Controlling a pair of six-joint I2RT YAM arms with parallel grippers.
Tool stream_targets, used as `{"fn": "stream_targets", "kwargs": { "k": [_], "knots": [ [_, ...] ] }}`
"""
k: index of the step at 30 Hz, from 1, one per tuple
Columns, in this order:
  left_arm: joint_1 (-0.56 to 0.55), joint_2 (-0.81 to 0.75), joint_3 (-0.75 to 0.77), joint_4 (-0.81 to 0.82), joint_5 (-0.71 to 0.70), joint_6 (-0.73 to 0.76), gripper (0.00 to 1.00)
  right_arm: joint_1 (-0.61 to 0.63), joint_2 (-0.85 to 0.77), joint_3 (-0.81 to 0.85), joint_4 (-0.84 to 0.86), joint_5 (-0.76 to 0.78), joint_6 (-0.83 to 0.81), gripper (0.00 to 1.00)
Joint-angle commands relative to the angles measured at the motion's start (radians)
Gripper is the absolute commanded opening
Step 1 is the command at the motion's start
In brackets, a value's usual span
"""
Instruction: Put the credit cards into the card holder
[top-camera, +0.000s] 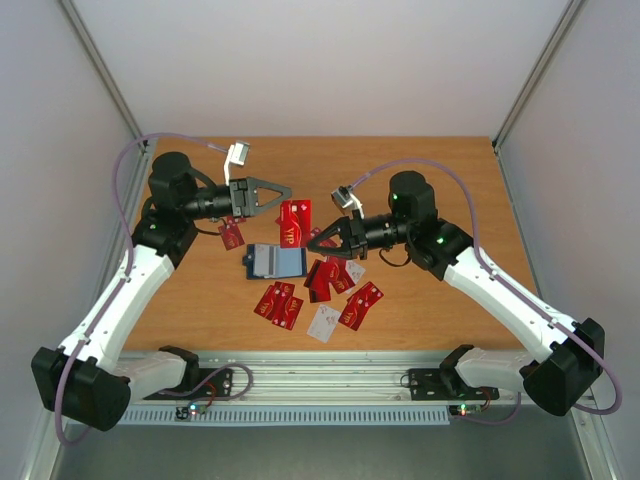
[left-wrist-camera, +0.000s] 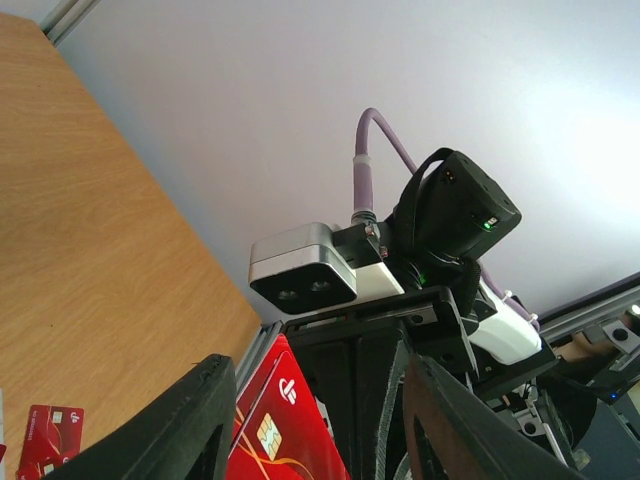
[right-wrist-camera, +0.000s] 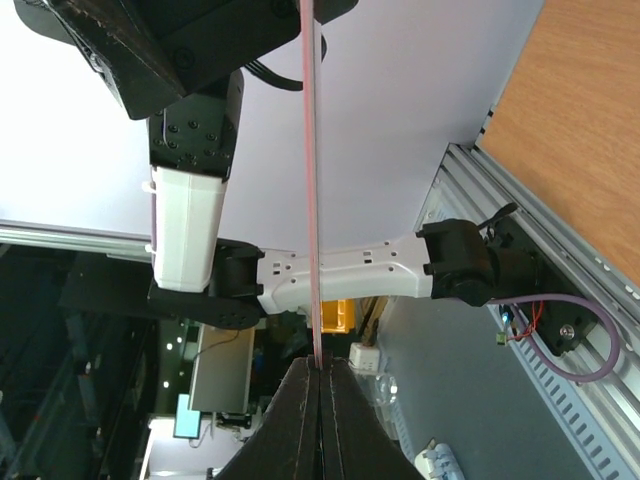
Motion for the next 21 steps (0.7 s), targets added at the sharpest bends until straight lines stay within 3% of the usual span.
{"fn": "stream_targets", "kwargs": {
  "k": [1, 21],
  "knots": [
    [-0.005, 0.001, -0.009, 0.04, 0.028, 0.001, 0.48, 0.007, 0.006, 0.037, 0.03, -0.018, -0.005, 0.01],
    [-0.024, -0.006, -0.014, -0.033, 0.052, 0.043, 0.48, 0.008, 0.022, 0.053, 0.038, 0.018, 0.0, 0.01]
  ]
}}
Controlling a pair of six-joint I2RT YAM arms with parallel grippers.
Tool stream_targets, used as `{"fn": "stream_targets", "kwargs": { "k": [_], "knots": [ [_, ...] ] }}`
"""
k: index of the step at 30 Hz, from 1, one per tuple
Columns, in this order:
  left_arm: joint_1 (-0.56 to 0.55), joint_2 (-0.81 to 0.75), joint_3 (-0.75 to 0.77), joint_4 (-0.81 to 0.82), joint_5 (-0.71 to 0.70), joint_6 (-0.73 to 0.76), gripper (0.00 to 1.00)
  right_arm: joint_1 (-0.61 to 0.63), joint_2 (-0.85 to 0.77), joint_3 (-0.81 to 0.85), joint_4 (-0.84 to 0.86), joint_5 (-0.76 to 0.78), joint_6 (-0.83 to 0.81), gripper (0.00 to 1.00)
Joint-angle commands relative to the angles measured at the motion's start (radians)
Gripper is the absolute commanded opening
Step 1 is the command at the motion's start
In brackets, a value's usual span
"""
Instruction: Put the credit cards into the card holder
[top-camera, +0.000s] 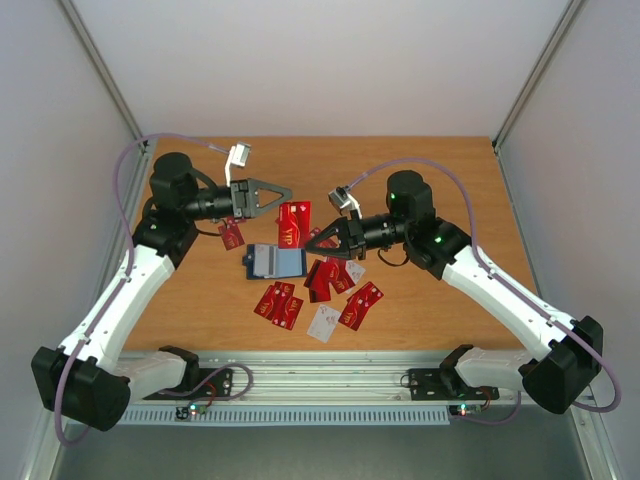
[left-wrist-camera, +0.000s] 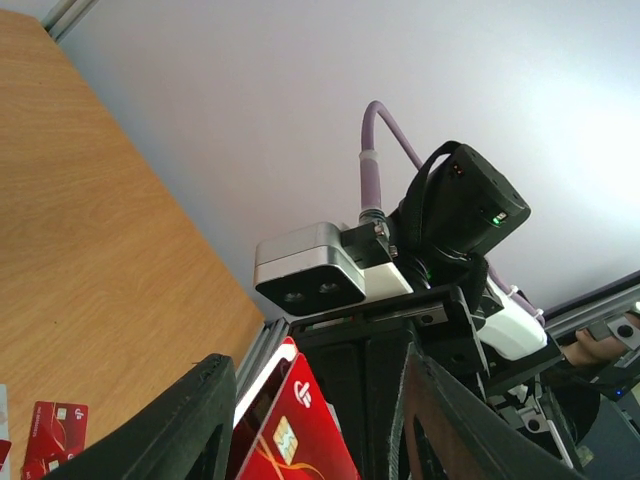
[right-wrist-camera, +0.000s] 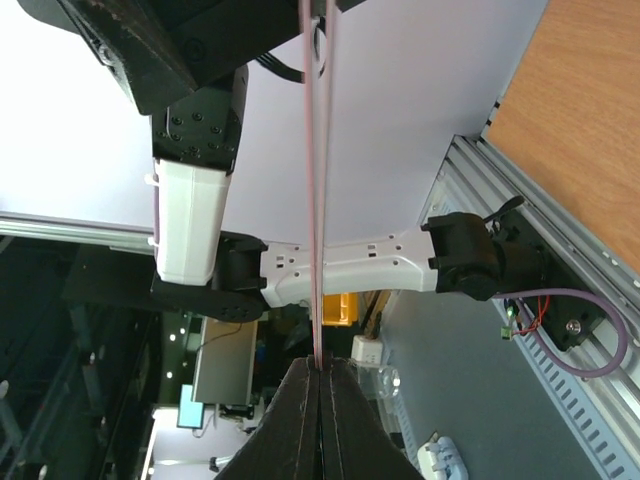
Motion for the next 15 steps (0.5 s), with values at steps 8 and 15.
{"fn": "stream_targets", "kwargs": {
  "k": [8, 15],
  "knots": [
    [-0.025, -0.011, -0.012, -0.083, 0.062, 0.086, 0.48, 0.005, 0.014, 0.052, 0.044, 0.038, 0.008, 0.01],
    [-0.028, -0.017, -0.012, -0.082, 0.073, 0.088, 0.48, 0.005, 0.022, 0.057, 0.025, 0.063, 0.0, 0.01]
  ]
}}
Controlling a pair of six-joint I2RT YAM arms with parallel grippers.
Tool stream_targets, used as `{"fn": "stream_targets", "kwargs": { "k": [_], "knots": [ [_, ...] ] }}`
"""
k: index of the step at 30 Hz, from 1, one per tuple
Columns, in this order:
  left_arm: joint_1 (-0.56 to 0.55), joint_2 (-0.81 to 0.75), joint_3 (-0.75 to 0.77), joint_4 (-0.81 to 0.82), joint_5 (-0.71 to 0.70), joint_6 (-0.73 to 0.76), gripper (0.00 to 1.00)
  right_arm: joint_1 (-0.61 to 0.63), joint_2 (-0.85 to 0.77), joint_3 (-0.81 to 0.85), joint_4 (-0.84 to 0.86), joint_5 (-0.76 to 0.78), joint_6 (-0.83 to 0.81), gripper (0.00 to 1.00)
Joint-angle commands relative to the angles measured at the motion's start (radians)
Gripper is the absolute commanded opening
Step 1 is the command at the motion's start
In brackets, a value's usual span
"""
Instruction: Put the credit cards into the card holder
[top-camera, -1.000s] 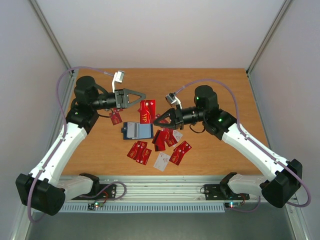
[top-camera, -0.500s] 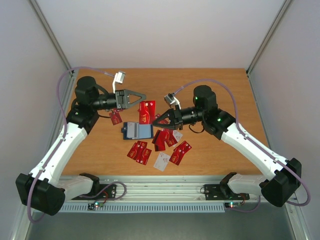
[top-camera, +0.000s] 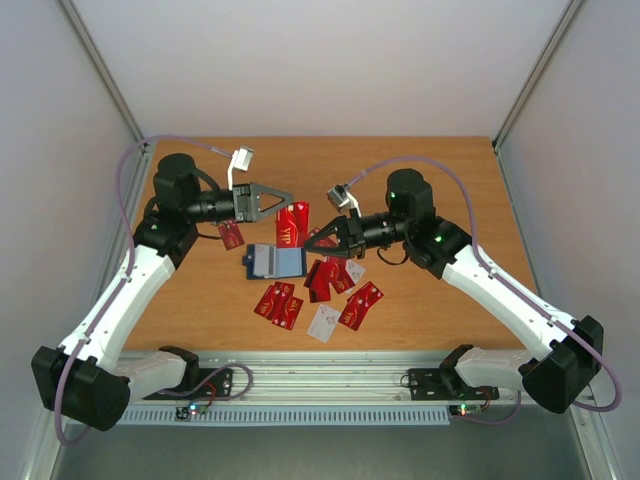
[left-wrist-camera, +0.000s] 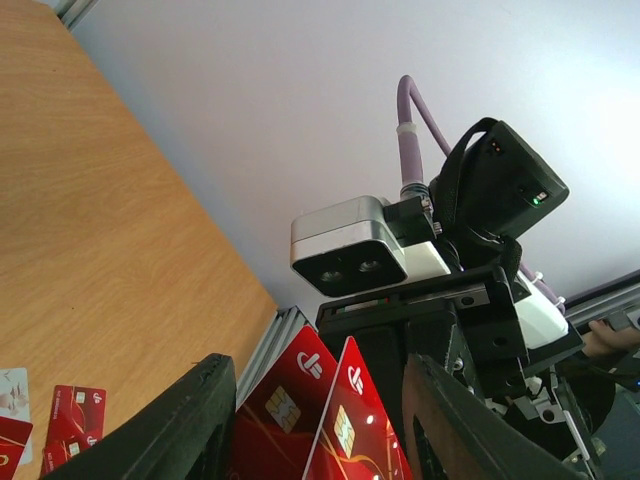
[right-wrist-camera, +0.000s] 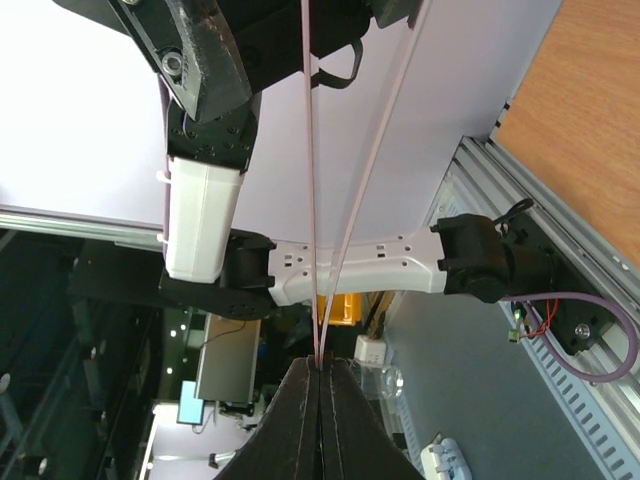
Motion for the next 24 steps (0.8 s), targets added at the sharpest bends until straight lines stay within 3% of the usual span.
{"fn": "stream_targets", "kwargs": {
  "k": [1, 10, 24],
  "knots": [
    [-0.022, -0.017, -0.009, -0.007, 0.075, 0.014, 0.48, -0.003, 0.021, 0.038, 0.015, 0.068, -0.007, 0.01],
    [-0.023, -0.023, -0.021, 0.001, 0.077, 0.012, 0.38, -0.002, 0.031, 0.051, -0.017, 0.111, -0.013, 0.01],
    [-0.024, -0.013, -0.051, 0.032, 0.052, -0.002, 0.0, -0.002, 0.012, 0.028, -0.083, 0.151, -0.049, 0.01]
  ]
}}
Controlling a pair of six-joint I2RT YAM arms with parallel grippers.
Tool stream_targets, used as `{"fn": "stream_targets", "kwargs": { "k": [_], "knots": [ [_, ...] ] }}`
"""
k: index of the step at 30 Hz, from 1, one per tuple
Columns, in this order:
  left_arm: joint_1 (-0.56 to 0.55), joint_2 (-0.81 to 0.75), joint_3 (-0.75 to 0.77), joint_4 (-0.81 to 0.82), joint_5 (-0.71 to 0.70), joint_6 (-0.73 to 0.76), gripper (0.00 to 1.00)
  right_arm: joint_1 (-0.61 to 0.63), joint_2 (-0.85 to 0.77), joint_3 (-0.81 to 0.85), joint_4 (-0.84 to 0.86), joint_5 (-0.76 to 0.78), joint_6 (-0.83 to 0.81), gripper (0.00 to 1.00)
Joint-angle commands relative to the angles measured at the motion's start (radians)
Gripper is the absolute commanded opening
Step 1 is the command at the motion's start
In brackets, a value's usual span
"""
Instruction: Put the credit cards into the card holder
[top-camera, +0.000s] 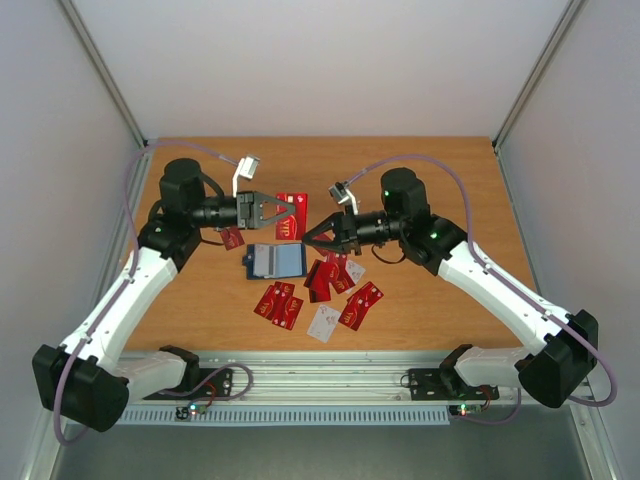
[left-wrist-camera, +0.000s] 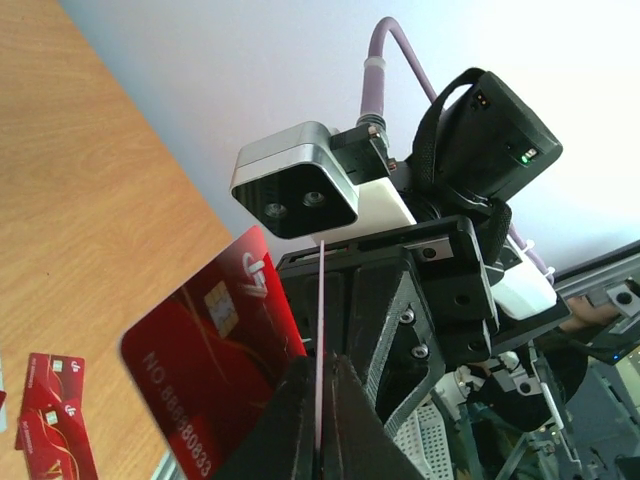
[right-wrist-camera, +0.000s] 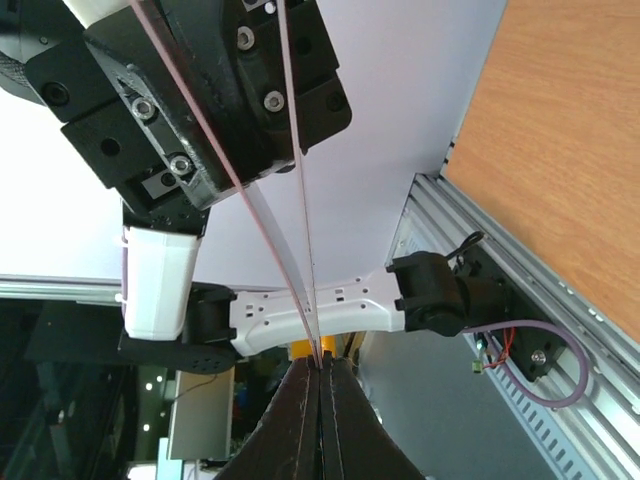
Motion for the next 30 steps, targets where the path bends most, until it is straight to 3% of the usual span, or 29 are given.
{"fn": "stream_targets", "kwargs": {
  "k": [1, 4, 11, 17, 21, 30],
  "knots": [
    [-0.006, -0.006, -0.026, 0.058, 0.007, -0.015, 0.0, -0.001, -0.023, 0.007, -0.048, 0.055, -0.037, 0.01],
    [-0.011, 0.015, -0.038, 0.078, 0.003, -0.031, 0.0, -0.004, -0.035, -0.013, -0.074, 0.085, -0.046, 0.02],
    [-0.038, 0.109, -0.087, 0.228, -0.017, -0.079, 0.0, -0.018, -0.047, -0.021, -0.263, 0.203, -0.129, 0.17],
    [-0.077, 0.31, -0.129, 0.379, -0.027, -0.104, 0.0, -0.062, -0.027, -0.125, -0.447, 0.365, -0.184, 0.25],
    [-0.087, 0.44, -0.114, 0.386, -0.026, -0.092, 0.0, -0.068, -0.003, -0.173, -0.492, 0.411, -0.204, 0.28],
    [-0.091, 0.399, -0.022, 0.16, -0.055, -0.024, 0.0, -0.074, -0.024, -0.07, -0.498, 0.272, -0.351, 0.69]
  ]
}}
